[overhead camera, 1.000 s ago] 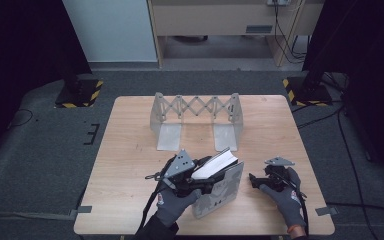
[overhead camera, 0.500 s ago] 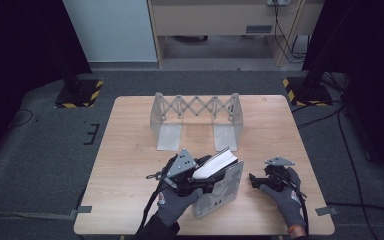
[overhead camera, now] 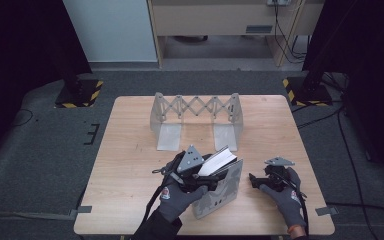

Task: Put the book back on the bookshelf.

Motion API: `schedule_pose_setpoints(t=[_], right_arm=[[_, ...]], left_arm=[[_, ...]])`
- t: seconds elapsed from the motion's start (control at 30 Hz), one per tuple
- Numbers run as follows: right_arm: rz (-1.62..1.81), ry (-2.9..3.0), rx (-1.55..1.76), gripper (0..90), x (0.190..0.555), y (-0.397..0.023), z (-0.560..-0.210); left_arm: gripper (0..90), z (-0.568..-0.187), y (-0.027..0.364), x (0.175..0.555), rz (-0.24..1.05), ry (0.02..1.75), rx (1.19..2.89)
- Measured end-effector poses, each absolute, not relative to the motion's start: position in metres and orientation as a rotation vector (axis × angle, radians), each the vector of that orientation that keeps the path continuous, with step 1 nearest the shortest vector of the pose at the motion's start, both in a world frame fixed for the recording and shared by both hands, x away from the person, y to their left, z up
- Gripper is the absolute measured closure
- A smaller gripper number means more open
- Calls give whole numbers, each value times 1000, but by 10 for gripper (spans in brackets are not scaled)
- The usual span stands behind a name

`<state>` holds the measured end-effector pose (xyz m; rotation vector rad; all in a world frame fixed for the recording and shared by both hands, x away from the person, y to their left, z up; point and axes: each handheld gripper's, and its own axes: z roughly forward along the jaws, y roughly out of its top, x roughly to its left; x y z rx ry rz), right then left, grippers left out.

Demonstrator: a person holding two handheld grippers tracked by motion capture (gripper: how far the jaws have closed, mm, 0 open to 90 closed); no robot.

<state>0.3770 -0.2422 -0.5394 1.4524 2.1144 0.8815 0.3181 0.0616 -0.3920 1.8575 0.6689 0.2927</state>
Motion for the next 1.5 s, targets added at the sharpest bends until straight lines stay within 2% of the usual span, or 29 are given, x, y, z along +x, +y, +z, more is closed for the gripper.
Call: schedule_pose_setpoints(t=[0.17,0.47,0.57,0.73,0.83,1.13,1.33,1.5], right_arm=[[881,2114,1453,17,377,-242,-539],[880,2112,1454,17,377,-242,-539],[881,2113,1454,17,377,-242,-539],[880,2113,1454,17,377,-242,-539],[881,2113,1454,17,377,-242,-539],[880,2113,1454,17,377,-242,-539],[880,2113,1454,17,377,-242,-539],[880,2113,1454,17,377,-242,-539]], left_arm=[[318,-392,58,313,304,641,1874],[258,-392,57,312,311,607,1883],[294,-392,58,312,310,602,1881],[441,-392,58,312,275,587,1886],[471,-391,57,312,265,595,1888],[495,-391,57,310,269,581,1880],[439,-392,57,312,237,561,1883],[473,-391,57,312,235,557,1890]])
